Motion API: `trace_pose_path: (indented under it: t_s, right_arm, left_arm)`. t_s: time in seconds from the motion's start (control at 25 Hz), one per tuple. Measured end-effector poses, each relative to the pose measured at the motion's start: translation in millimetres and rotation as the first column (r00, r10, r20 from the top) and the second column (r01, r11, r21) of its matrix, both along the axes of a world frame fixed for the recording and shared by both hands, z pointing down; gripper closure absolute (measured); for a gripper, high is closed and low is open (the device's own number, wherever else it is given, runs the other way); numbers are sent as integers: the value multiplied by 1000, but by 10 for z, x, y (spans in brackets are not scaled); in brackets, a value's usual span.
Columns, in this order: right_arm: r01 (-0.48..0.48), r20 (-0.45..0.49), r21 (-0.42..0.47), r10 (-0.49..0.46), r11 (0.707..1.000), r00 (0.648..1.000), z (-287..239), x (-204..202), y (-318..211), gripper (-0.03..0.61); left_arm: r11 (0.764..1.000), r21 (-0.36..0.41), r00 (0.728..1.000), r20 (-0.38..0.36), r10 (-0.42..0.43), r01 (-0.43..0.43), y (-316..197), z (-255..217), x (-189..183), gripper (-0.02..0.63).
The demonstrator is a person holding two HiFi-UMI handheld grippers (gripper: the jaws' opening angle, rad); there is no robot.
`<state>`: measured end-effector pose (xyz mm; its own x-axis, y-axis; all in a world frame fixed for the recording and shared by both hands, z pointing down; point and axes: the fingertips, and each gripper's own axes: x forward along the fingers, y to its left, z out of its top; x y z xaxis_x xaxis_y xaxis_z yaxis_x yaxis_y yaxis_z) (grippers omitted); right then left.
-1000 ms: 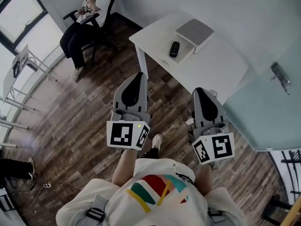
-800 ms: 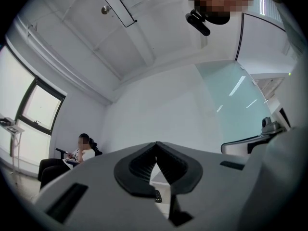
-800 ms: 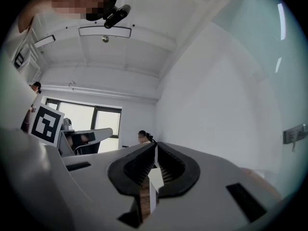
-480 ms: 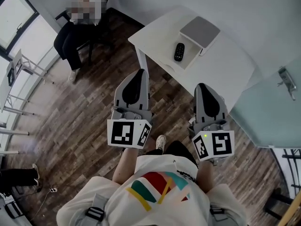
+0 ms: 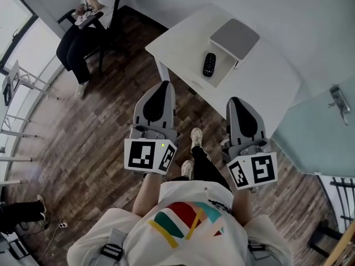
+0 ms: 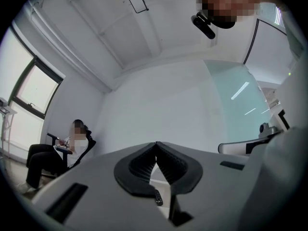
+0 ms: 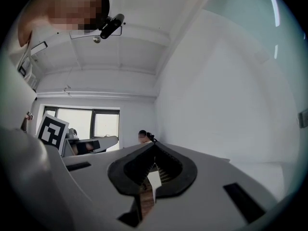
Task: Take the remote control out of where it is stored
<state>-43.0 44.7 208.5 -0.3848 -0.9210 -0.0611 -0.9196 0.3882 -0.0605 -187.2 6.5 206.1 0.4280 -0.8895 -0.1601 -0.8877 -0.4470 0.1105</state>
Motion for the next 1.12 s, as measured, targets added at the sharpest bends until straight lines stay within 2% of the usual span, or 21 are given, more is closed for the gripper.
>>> trace_pose_path:
  t_s: [0.12,0.36,0.52,0.68,0.84,0.96,1.12]
  right_arm:
    - [15,-14,10,-15,1000,1000,13,53,-284,577]
    - [14,21,41,-15,999,1000,-110,225,-961,577]
    - [-17,15,44,17,999,1000,-129,457,-1300,577]
    - [-50,13,32,49,998,999,-100,656,-1638,577]
    - [-63,28,20,63,998,998,-25,811,-1951,577]
    - [-79,34,-12,80,997,996,113,931,-2128,577]
    - [-113,50,-63,116,992,992,308,1139,-2368,577]
  left_arm:
    - [1000,5,1000,11,-17,17,-251,1,39,606]
    - [1000,22,1000,26,-9,8,-875,-74,235,606]
    - [999,10,999,40,32,-33,-1218,-65,488,606]
    - [999,-13,996,79,31,-30,-1570,27,633,606]
    - [999,-25,995,84,43,-41,-1889,93,751,606]
    - [996,-62,994,79,72,-67,-2088,220,897,606]
    - [982,-148,991,57,122,-113,-2379,486,1142,606]
